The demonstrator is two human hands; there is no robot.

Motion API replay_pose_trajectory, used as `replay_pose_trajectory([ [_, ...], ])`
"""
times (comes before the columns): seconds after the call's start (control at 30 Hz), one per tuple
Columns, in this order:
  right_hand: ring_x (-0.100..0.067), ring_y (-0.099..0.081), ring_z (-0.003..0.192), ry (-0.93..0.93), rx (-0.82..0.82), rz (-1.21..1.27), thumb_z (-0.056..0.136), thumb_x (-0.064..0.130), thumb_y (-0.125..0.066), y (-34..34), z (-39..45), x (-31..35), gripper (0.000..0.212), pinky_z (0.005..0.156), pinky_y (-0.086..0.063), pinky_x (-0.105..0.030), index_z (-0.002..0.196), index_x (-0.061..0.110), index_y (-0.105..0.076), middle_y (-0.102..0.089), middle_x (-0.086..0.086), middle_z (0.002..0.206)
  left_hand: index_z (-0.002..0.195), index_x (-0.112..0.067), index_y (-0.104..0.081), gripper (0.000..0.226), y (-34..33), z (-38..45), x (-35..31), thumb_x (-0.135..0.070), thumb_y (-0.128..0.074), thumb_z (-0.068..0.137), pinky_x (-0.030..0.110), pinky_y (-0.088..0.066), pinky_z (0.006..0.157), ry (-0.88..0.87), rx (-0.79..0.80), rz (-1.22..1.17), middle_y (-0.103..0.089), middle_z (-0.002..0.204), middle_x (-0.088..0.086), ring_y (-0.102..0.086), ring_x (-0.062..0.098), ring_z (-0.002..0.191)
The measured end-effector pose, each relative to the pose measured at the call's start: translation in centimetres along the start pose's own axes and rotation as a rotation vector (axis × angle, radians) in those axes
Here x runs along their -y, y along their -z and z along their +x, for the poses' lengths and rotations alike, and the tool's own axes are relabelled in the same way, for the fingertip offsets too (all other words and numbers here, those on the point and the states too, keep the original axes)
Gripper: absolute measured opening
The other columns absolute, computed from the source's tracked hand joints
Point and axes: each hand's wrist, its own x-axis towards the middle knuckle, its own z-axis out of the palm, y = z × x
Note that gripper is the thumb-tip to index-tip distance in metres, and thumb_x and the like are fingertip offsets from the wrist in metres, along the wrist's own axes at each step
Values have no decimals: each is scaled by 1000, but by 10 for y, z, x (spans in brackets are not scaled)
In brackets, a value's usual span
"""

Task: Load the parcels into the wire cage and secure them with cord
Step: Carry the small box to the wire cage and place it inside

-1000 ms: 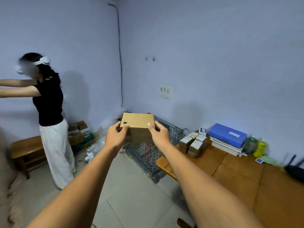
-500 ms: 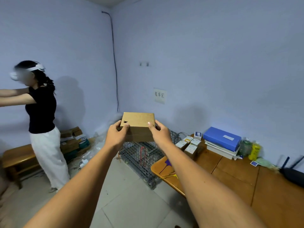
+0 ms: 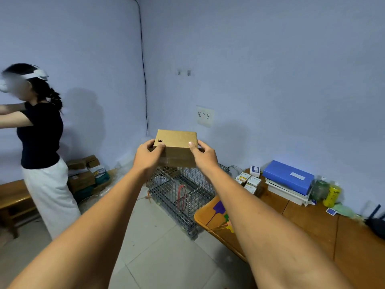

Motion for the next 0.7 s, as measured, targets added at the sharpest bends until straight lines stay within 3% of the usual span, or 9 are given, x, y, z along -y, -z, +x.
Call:
replay_pose_trajectory([
  [0.17,-14,-61,99,14,5,1,94,54,-61,-29,46,5,59,80,-54,-30,146,27,-52,-58,5,122,115,-30,-61,17,10,56,11,-28,-62,99,11,-46,46,46,-1,-59,-59,99,-20,-55,0,85],
  [0.3,-14,-58,103,10,23,1,94,55,-62,-53,76,6,58,78,-48,-25,145,28,-54,-58,4,127,121,-24,-62,27,24,94,26,-34,-65,97,19,-49,51,73,-25,-55,-61,104,-14,-58,1,89],
  [0.4,-18,-58,110,-12,36,4,93,54,-63,-68,98,6,59,86,-48,-30,145,26,-54,-59,-1,135,122,-20,-63,30,35,122,40,-36,-66,96,15,-50,47,80,-20,-54,-61,110,-6,-60,3,91],
  [0.7,-23,-59,120,-19,55,1,93,52,-65,-97,160,-5,62,98,-51,-36,147,24,-52,-57,-4,142,115,-22,-59,25,33,190,73,-38,-62,98,11,-47,48,82,-9,9,-63,106,-11,-60,4,90],
])
